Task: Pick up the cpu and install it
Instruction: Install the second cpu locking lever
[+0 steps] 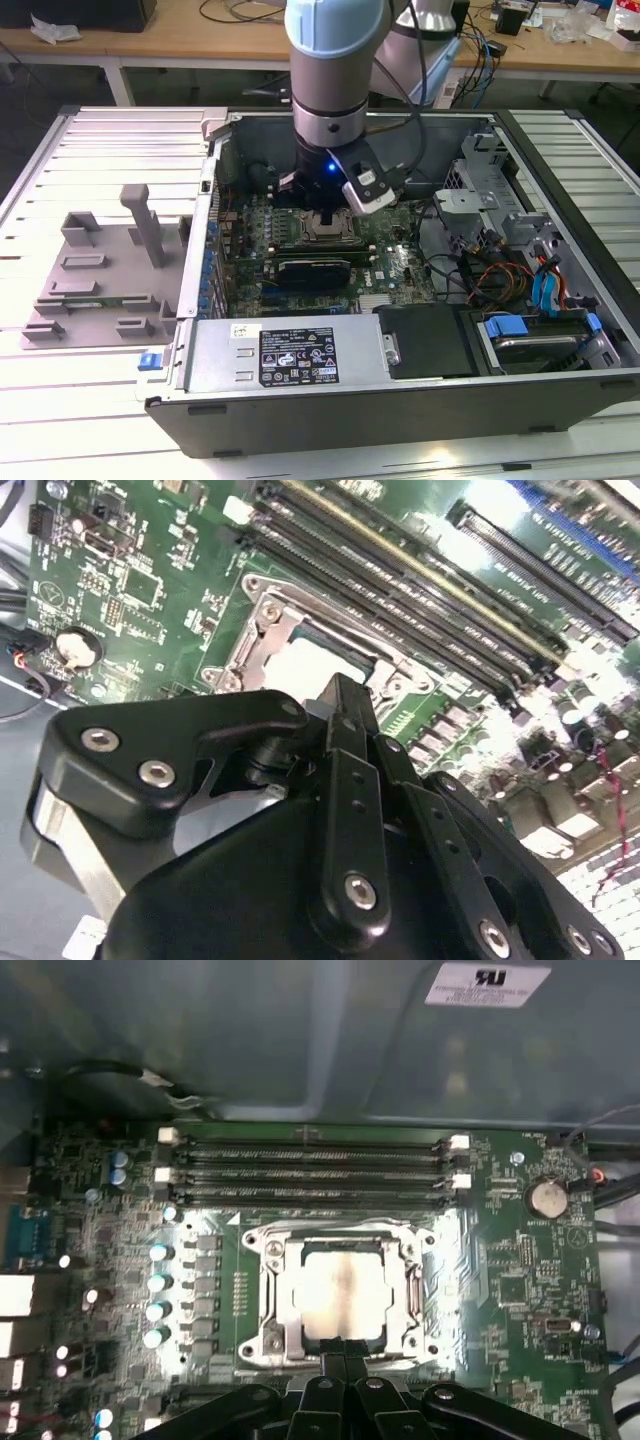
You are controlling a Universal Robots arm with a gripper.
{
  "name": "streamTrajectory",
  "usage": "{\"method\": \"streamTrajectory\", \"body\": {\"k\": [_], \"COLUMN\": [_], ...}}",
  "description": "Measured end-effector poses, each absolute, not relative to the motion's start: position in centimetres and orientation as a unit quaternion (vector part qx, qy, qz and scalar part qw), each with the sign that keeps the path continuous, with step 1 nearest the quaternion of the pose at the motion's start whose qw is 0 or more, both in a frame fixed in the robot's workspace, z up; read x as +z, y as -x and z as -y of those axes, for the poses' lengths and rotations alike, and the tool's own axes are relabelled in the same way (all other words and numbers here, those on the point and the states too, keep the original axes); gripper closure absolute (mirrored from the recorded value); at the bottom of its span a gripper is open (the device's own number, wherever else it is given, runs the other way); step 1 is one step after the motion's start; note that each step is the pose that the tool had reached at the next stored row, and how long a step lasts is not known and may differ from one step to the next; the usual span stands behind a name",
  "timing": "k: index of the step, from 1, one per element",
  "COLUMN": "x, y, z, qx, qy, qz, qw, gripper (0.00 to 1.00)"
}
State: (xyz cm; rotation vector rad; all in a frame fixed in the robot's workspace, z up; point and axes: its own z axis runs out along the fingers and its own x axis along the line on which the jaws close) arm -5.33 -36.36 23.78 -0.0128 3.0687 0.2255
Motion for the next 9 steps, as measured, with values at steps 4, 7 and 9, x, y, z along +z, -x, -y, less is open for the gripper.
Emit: {"method": "streamTrajectory", "body": {"k": [4, 7, 9], "x": [23.75, 23.75, 23.75], "y": [4.72, 4.7, 4.7], "z": [35.26, 35.26, 35.26], "qx": [0.054, 0.054, 0.054], "qy": [0.004, 0.004, 0.004], "qz": [-0.998, -0.998, -0.998], "qw": [0.032, 0.032, 0.032], "gripper": [0.89, 0.89, 0.89]}}
